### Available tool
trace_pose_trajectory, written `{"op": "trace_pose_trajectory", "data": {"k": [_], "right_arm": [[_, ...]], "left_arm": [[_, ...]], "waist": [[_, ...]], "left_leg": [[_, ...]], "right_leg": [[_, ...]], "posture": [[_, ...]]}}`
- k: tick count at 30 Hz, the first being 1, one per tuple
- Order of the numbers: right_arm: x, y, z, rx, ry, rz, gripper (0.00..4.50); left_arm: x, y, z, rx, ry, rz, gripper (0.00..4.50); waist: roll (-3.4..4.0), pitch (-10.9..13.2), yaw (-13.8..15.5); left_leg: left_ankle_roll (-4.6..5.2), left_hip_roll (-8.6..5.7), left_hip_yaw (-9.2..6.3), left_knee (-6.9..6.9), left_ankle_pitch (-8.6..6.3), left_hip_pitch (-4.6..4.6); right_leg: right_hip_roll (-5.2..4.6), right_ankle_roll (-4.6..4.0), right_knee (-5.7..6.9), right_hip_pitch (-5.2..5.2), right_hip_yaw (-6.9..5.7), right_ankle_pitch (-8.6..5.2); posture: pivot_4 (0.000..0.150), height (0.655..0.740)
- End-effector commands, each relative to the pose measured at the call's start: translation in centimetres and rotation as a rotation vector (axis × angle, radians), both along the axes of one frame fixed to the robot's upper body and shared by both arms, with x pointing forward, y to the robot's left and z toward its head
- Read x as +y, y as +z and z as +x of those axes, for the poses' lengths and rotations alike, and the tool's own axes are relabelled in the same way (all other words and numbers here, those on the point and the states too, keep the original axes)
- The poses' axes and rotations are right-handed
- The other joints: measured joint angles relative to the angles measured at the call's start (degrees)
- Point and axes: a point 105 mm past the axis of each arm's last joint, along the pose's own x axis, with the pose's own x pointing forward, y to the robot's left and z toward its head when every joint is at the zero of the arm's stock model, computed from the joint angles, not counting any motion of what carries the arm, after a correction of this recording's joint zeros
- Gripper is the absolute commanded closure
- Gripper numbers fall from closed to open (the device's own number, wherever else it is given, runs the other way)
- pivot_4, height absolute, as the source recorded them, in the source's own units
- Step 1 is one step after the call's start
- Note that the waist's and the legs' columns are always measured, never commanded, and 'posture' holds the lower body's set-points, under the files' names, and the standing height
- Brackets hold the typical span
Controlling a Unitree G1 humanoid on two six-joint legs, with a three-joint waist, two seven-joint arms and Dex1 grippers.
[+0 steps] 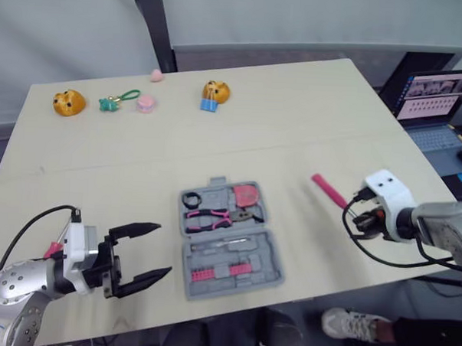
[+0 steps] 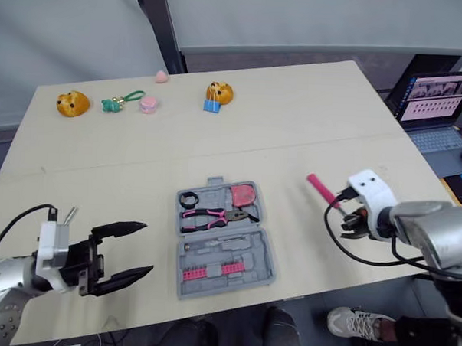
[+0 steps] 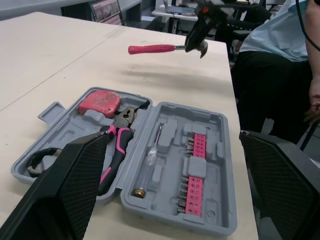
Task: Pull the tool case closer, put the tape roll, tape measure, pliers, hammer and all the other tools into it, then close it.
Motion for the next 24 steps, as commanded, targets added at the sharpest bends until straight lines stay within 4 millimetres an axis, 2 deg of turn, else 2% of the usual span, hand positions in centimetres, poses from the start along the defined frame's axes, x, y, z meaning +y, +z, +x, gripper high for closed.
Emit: {"op": "trace_pose_trajectory", "data": {"k": [1, 5, 11, 17, 24], "right_arm": [[4.0, 2.1, -1.8, 0.020, 0.263, -0.015, 4.47], [7.5, 2.8, -2.6, 0.038, 0.472, -0.033, 4.47], [11.7, 2.1, -4.3, 0.159, 0.776, -0.146, 4.47], [13.9, 1.0, -4.8, 0.257, 0.974, -0.252, 4.47], [15.8, -0.4, -4.2, 0.308, 1.048, -0.330, 4.47]], "left_arm": [[1.1, 0.3, -1.0, 0.005, -0.016, 0.021, 0.00], [1.9, 0.0, -1.9, 0.035, -0.034, 0.035, 0.00], [2.9, -1.0, -2.7, 0.054, -0.046, 0.081, 0.00], [3.2, -1.9, -3.3, 0.077, -0.034, 0.093, 0.00], [3.6, -3.0, -4.5, 0.112, -0.035, 0.110, 0.00]], "waist": [[0.00, 0.0, 0.0], [-0.03, 0.0, -0.1], [-0.05, 0.0, -0.1], [-0.10, 0.0, -0.5], [-0.13, 0.0, -1.5]], "left_leg": [[0.00, 0.00, 0.00, 0.00, 0.00, -0.11], [-0.01, -0.06, -0.03, 0.01, 0.00, -0.34], [-0.01, -0.17, -0.22, 0.18, 0.00, -0.68], [-0.01, -0.18, -0.24, 0.17, -0.01, -0.69], [-0.01, -0.16, -0.29, 0.20, 0.00, -0.70]], "right_leg": [[-0.02, 0.00, 0.01, -0.12, 0.01, 0.00], [0.00, 0.00, -0.06, -0.32, -0.08, 0.00], [-0.02, 0.01, -0.08, -0.47, -0.27, 0.01], [-0.01, 0.02, -0.11, -0.46, -0.31, 0.01], [-0.04, 0.02, -0.06, -0.45, -0.34, 0.01]], "posture": [[0.150, 0.7155], [0.150, 0.7155], [0.150, 0.7155], [0.150, 0.7155], [0.150, 0.7155]]}}
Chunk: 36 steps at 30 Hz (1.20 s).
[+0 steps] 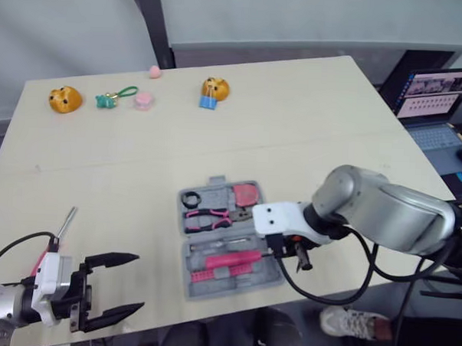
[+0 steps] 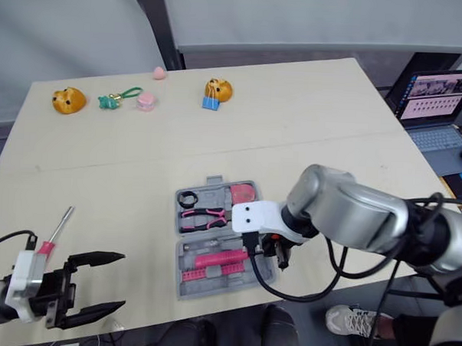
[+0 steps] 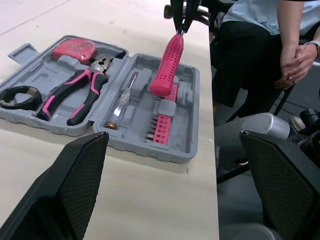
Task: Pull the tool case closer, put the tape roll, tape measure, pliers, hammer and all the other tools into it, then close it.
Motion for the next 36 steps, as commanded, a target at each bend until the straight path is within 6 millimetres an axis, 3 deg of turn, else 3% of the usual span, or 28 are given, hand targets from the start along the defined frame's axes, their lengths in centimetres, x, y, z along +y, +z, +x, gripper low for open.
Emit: {"op": "trace_pose_trajectory", "data": {"k": [1, 13, 24, 36], "right_arm": [[1.3, 0.1, 0.6, -0.021, 0.036, -0.023, 4.47], [4.3, -1.1, 2.0, -0.031, 0.025, -0.048, 4.47], [5.1, -2.0, 2.7, -0.040, 0.008, -0.056, 4.47], [5.9, -2.3, 1.8, -0.001, 0.021, -0.037, 4.47]], "left_arm": [[0.6, -0.5, -0.8, 0.006, 0.001, 0.018, 0.00], [2.1, -1.5, -1.4, -0.005, 0.062, 0.034, 0.00], [1.2, -1.6, -0.8, -0.032, 0.067, 0.022, 0.00], [0.8, -1.5, -0.8, -0.037, 0.071, 0.016, 0.00]], "waist": [[0.00, 0.0, -0.2], [-0.06, 0.0, -0.2], [-0.07, 0.0, -0.3], [-0.08, 0.0, -1.2]], "left_leg": [[0.00, 0.00, 0.00, 0.02, 0.00, 0.00], [-0.02, 0.06, -0.06, 0.18, 0.01, 0.00], [-0.03, 0.02, -0.05, 0.21, 0.02, 0.01], [-0.03, 0.02, -0.03, 0.21, 0.01, 0.01]], "right_leg": [[0.00, 0.00, 0.04, 0.00, -0.01, 0.00], [-0.08, -0.03, 0.28, -0.02, -0.02, -0.01], [-0.07, -0.03, 0.37, -0.04, -0.05, -0.02], [-0.06, -0.05, 0.43, -0.07, -0.06, -0.03]], "posture": [[0.150, 0.7155], [0.150, 0.7155], [0.150, 0.7155], [0.150, 0.7155]]}}
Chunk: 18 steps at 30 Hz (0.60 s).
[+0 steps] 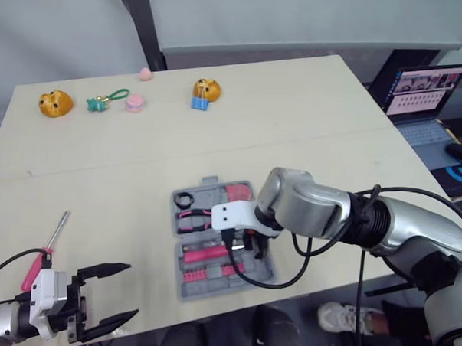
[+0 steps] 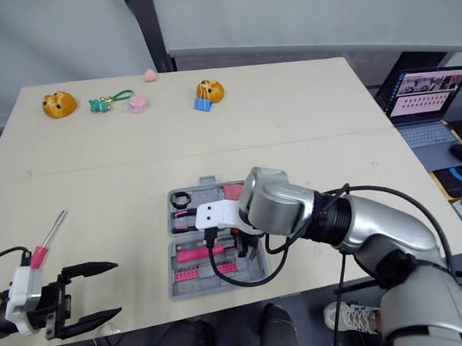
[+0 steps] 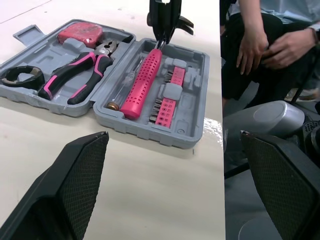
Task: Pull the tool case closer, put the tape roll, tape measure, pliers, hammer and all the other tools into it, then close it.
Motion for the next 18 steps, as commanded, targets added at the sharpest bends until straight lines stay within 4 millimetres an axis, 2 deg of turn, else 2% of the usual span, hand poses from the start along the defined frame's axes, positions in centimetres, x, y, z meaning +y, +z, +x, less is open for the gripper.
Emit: {"op": "trace_pose_trajectory", "data": {"k": [1, 8, 18], "right_arm": [[0.76, 0.46, -0.76, 0.010, 0.039, 0.029, 4.47], [1.41, 0.66, -1.04, 0.019, 0.044, 0.055, 4.47], [1.50, -0.03, -0.73, 0.023, 0.025, 0.054, 4.47]], "left_arm": [[-0.40, 0.38, -0.23, -0.018, -0.011, 0.003, 0.00], [-0.76, 0.50, -0.03, -0.018, -0.014, -0.002, 0.00], [-0.90, 0.72, 0.12, -0.021, -0.008, -0.004, 0.00]], "waist": [[0.00, 0.0, -0.2], [0.00, 0.0, -0.3], [0.00, 0.0, -0.4]], "left_leg": [[0.00, 0.00, 0.00, 0.00, 0.00, 0.00], [0.00, 0.01, 0.00, 0.01, 0.00, 0.00], [0.00, 0.00, 0.00, 0.01, 0.00, 0.00]], "right_leg": [[0.00, 0.00, 0.00, 0.00, 0.00, 0.00], [-0.02, 0.00, 0.01, 0.00, 0.01, 0.00], [-0.02, 0.00, 0.02, 0.00, 0.01, 0.00]], "posture": [[0.150, 0.7155], [0.150, 0.7155], [0.150, 0.7155]]}}
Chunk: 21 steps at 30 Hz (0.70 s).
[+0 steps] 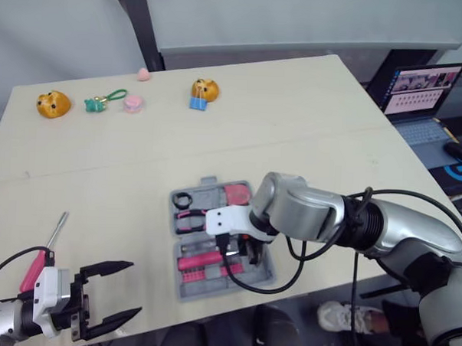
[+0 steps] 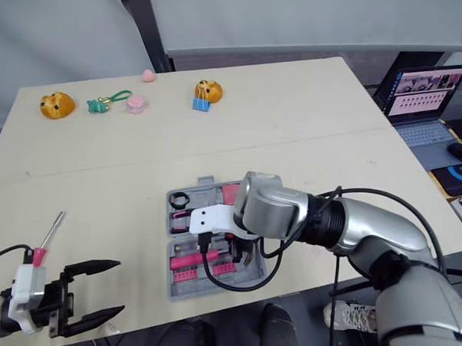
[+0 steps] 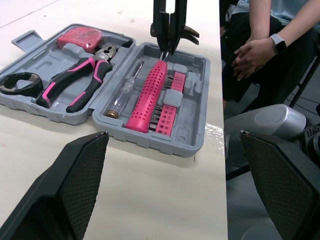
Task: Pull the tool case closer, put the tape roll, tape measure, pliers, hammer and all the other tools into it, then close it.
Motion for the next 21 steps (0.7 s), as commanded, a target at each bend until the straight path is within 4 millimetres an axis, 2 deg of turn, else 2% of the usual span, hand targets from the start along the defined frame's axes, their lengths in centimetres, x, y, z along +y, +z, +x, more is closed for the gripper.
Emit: {"op": "trace_pose_trajectory", "data": {"k": [1, 13, 15, 16, 19, 21], "right_arm": [[0.66, 0.44, -0.04, -0.006, 0.018, 0.036, 4.47], [0.67, -0.05, -0.10, 0.006, 0.017, 0.038, 4.47], [0.72, -0.05, -0.06, 0.004, 0.019, 0.041, 3.59], [0.74, -0.05, -0.02, 0.002, 0.019, 0.043, 3.35], [0.58, 0.26, 0.09, -0.003, 0.015, 0.048, 1.74], [0.43, 0.92, 0.07, -0.001, 0.010, 0.058, 0.87]], "left_arm": [[-0.42, 0.41, -0.07, -0.017, -0.009, -0.002, 0.00], [-0.74, 0.62, 0.20, -0.023, -0.008, -0.003, 0.00], [-0.82, 0.66, 0.29, -0.025, -0.008, -0.004, 0.00], [-0.84, 0.68, 0.32, -0.026, -0.009, -0.005, 0.00], [-0.95, 0.71, 0.37, -0.027, -0.010, -0.008, 0.00], [-0.96, 0.72, 0.43, -0.027, -0.012, -0.008, 0.00]], "waist": [[0.00, 0.0, 0.0], [0.00, 0.0, 0.0], [0.00, 0.0, 0.0], [0.00, 0.0, 0.0], [0.00, 0.0, 0.0], [0.00, 0.0, 0.0]], "left_leg": [[0.00, 0.00, 0.00, 0.00, 0.00, 0.00], [0.00, 0.01, 0.01, 0.05, 0.00, 0.01], [0.00, 0.01, 0.01, 0.05, 0.00, 0.01], [0.00, 0.01, 0.01, 0.05, 0.00, 0.01], [0.00, 0.01, 0.01, 0.05, 0.00, 0.00], [0.00, 0.01, 0.00, 0.05, 0.00, 0.00]], "right_leg": [[0.00, 0.00, 0.00, 0.00, 0.00, 0.00], [0.00, 0.00, 0.05, 0.00, 0.02, 0.00], [0.00, 0.00, 0.05, 0.00, 0.01, 0.00], [0.00, 0.00, 0.05, 0.00, 0.01, 0.00], [-0.01, 0.00, 0.05, 0.00, 0.02, 0.00], [-0.01, 0.00, 0.05, 0.00, 0.02, 0.00]], "posture": [[0.150, 0.7155], [0.150, 0.7155], [0.150, 0.7155], [0.150, 0.7155], [0.150, 0.7155], [0.150, 0.7155]]}}
